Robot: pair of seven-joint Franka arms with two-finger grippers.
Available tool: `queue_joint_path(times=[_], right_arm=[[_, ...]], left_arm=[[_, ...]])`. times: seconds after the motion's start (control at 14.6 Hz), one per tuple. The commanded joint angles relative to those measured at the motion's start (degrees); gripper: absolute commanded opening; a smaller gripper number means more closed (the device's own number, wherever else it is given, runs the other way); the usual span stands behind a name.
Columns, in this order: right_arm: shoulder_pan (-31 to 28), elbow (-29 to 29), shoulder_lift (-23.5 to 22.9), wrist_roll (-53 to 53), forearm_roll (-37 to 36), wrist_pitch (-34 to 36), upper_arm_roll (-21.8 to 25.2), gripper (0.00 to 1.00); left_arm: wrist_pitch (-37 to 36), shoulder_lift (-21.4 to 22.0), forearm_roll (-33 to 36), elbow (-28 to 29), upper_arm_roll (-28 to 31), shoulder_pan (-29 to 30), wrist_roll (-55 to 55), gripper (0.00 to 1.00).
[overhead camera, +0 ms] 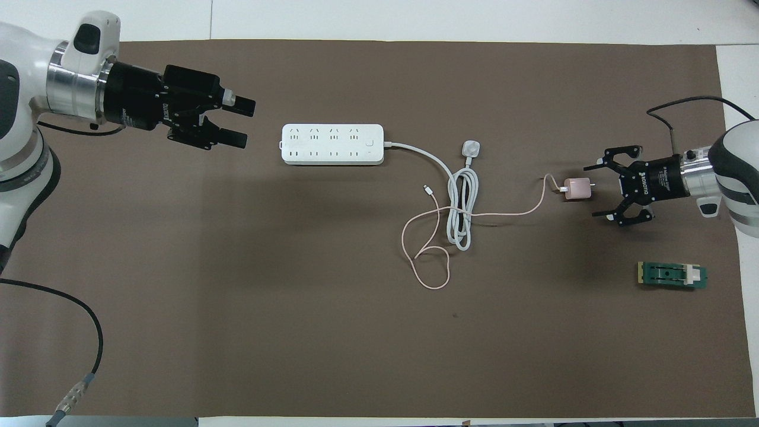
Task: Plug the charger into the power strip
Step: 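Reach the left gripper to the strip while the right gripper reaches the charger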
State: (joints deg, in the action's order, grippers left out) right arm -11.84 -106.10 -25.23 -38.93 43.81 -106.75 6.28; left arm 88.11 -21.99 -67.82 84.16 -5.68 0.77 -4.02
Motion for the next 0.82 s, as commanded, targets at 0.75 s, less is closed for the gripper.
queue_joint_path(times=[0.75], right_arm=[[-1.52,2.13,-6.5,7.56,7.96,-1.97,-0.65,1.0]], left_arm=[[0.75,-7.19,-27.45,14.6,4.78,-7.79,-37.35,1.0]])
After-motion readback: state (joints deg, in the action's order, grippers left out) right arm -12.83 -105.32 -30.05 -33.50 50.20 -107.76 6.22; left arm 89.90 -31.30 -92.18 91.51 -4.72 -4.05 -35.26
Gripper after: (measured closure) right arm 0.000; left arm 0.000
